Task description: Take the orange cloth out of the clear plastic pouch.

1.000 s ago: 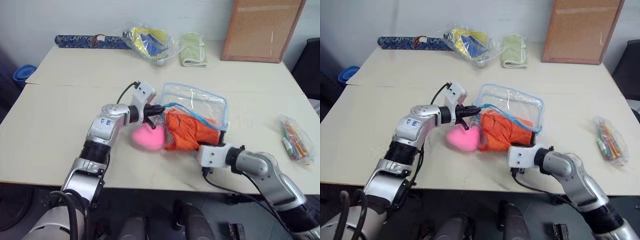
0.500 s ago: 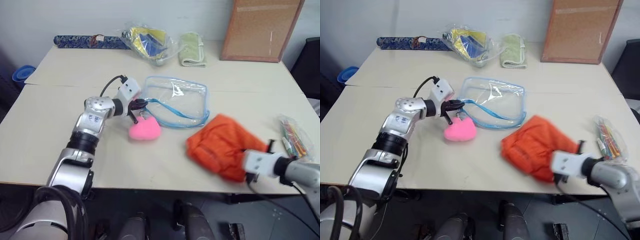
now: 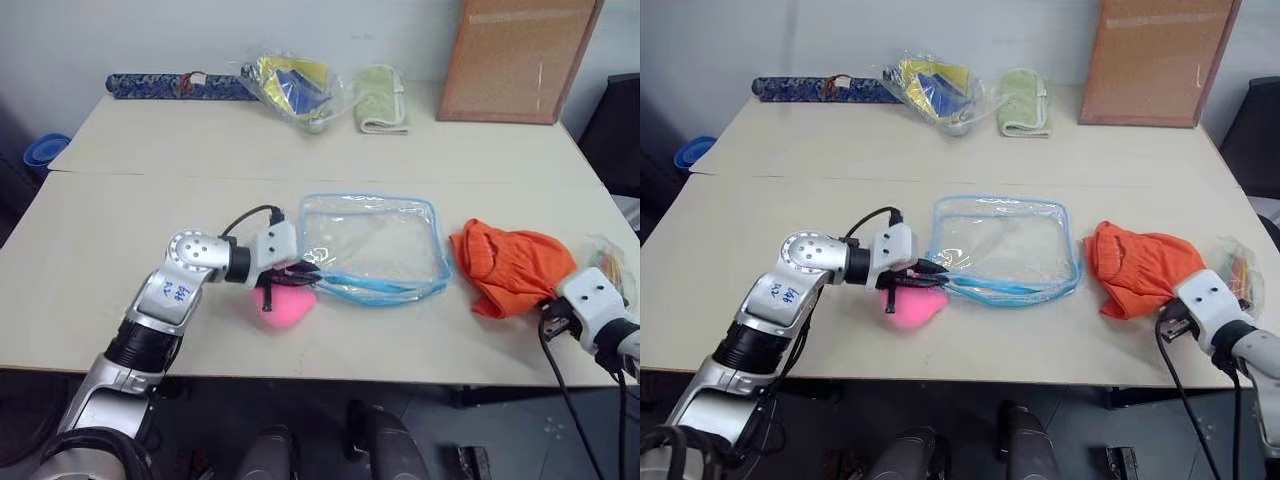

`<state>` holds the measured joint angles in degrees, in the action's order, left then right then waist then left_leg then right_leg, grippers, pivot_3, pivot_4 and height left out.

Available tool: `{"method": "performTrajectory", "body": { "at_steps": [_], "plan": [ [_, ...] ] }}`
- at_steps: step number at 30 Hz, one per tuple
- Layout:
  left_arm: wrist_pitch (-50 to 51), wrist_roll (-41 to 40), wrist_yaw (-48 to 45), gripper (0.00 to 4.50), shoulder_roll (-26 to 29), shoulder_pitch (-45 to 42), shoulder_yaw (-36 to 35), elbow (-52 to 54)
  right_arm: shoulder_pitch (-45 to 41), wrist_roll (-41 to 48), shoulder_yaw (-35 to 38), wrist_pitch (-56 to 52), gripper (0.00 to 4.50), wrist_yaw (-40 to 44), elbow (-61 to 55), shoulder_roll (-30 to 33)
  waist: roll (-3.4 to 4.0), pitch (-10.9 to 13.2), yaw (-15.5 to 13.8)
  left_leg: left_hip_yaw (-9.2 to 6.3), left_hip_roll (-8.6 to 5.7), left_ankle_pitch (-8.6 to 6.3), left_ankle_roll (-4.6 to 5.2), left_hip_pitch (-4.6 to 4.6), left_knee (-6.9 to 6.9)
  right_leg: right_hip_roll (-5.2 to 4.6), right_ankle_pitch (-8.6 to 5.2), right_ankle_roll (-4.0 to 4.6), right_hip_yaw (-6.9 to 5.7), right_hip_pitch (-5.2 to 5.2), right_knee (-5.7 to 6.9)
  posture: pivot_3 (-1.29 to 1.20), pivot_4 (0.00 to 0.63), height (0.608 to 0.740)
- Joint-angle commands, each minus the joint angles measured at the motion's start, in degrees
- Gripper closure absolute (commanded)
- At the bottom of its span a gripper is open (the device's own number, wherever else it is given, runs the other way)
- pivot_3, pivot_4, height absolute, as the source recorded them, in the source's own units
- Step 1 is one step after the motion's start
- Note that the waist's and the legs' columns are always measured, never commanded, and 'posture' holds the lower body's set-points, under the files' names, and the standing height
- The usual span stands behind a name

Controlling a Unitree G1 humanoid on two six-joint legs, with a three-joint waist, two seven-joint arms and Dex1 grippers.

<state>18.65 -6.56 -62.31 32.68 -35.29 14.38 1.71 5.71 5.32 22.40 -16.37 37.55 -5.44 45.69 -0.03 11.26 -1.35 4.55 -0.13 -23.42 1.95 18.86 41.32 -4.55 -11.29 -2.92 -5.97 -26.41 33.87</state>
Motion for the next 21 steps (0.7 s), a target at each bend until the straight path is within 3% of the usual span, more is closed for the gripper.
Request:
{"method": "performTrajectory", "body": {
  "at_steps": [1, 4, 7, 8, 12, 14, 18, 21],
  "plan": [
    [-1.1, -0.9, -1.4, 2.37, 1.3, -0.5, -0.6, 3.0, 0.4, 1.0, 1.0, -1.0, 2.4, 0.1, -3.3, 0.4, 0.0, 0.0, -0.1, 0.0, -0.01, 0.0, 0.0, 0.0, 0.0, 0.0, 0.0, 0.0, 0.0, -0.01, 0.0, 0.0, 0.15, 0.74],
    [-0.2, -1.5, -0.2, 1.49, 0.9, -1.4, -2.1, 2.4, 2.7, 3.4, 2.9, -3.1, 1.41, 3.4, -7.0, 1.9, 0.0, 0.0, -0.1, 0.0, -0.01, 0.0, 0.01, 0.0, -0.03, 0.02, 0.0, 0.0, 0.0, -0.01, -0.01, 0.0, 0.15, 0.74],
    [5.7, -8.1, -0.2, 0.6, 0.2, -3.6, -7.8, 1.6, 5.0, 9.9, 10.1, -9.7, 0.43, 7.1, -12.8, 3.3, 0.02, 0.0, -0.2, -0.01, -0.02, 0.0, 0.03, 0.03, -0.03, 0.02, 0.0, 0.0, -0.01, -0.01, -0.01, 0.0, 0.15, 0.74],
    [8.7, -11.3, -1.1, 0.57, 0.6, -4.7, -10.2, 1.3, 5.9, 13.5, 13.6, -13.3, 0.11, 9.1, -14.9, 3.9, 0.02, 0.0, -0.2, -0.03, -0.03, 0.0, 0.04, 0.08, -0.01, 0.02, 0.0, 0.0, -0.03, -0.04, 0.0, 0.0, 0.15, 0.74],
    [16.7, -20.3, -6.1, 0.57, 5.2, -6.8, -17.0, -1.0, 10.2, 25.0, 28.7, -24.5, 0.05, 16.6, -18.5, 6.0, 0.02, 0.0, -0.1, -0.12, 0.01, -0.01, 0.06, 0.15, -0.03, 0.03, 0.0, 0.0, -0.06, -0.02, -0.03, 0.0, 0.15, 0.74],
    [18.2, -22.4, -11.3, 0.57, 10.3, -6.4, -18.7, -3.4, 14.0, 29.7, 37.4, -31.9, 0.05, 20.3, -16.8, 7.3, 0.02, 0.0, 0.0, -0.12, 0.03, -0.01, 0.05, 0.14, -0.13, 0.06, -0.02, 0.03, -0.07, 0.01, -0.06, 0.0, 0.15, 0.74],
    [11.1, -19.4, -22.4, 0.57, 20.5, -4.1, -17.3, -10.8, 24.8, 31.7, 48.3, -34.5, 0.05, 29.1, -13.5, 7.0, 0.02, 0.0, -0.1, -0.09, 0.01, -0.02, 0.06, -0.03, -0.23, 0.16, -0.06, 0.08, -0.07, 0.01, -0.08, 0.0, 0.15, 0.74],
    [5.7, -16.6, -25.4, 0.57, 23.6, -6.1, -16.6, -19.7, 28.9, 31.2, 51.8, -33.8, 0.05, 30.6, -9.1, 6.7, -0.01, 0.0, -0.1, -0.02, -0.06, -0.08, 0.18, -0.15, -0.23, 0.21, -0.07, 0.07, -0.02, 0.1, -0.12, 0.0, 0.15, 0.74]
  ]
}}
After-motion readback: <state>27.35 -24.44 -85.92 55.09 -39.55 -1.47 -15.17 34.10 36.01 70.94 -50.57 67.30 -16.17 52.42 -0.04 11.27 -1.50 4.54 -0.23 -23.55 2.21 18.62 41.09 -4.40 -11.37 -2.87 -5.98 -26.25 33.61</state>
